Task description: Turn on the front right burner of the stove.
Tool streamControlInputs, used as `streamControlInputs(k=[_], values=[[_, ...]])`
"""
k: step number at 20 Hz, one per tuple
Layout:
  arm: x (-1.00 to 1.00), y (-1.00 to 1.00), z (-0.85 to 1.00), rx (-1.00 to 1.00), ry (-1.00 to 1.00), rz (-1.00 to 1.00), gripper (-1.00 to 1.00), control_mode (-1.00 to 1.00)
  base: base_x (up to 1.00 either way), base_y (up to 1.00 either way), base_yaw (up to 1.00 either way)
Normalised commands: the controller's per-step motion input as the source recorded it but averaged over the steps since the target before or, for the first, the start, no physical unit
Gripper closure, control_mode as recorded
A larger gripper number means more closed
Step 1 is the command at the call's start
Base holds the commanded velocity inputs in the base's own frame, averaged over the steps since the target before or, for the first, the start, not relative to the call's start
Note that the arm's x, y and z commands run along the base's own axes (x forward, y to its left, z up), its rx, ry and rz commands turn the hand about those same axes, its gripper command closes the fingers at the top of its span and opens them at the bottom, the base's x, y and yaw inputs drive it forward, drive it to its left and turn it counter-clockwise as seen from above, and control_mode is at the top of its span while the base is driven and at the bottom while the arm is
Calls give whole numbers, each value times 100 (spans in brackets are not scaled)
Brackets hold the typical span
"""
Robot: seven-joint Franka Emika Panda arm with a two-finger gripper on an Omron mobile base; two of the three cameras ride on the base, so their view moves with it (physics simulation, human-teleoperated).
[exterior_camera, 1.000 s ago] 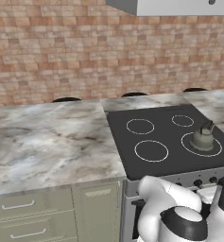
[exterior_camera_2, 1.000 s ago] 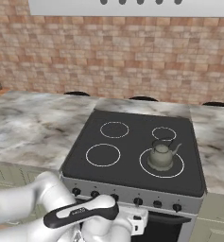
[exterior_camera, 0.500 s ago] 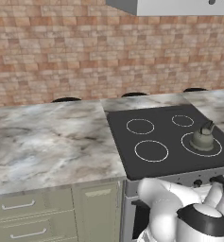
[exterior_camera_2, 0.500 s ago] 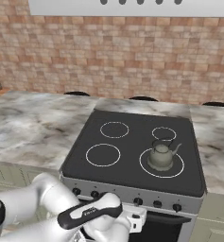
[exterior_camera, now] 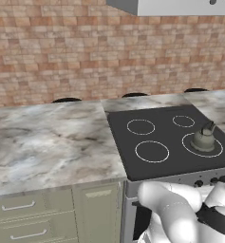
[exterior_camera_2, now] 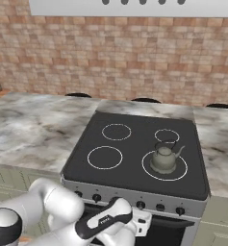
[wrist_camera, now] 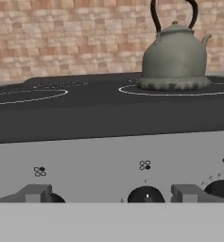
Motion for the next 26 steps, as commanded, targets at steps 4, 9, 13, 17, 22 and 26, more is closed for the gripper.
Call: streamControlInputs(k=[4, 9, 13, 17, 22, 26], values=[[10, -12, -13, 4, 0, 0, -100, -100, 0, 0, 0], [5, -5, -27, 1, 0, 0, -100, -100, 0, 0, 0], [6, -2, -25, 0, 0, 0, -100, -100, 0, 0, 0], [8, -7, -11, 4, 0, 0, -100, -100, 0, 0, 0], [10, -10, -2, 6, 0, 0, -100, -100, 0, 0, 0], [11, -8, 0, 6, 0, 0, -100, -100, 0, 0, 0]])
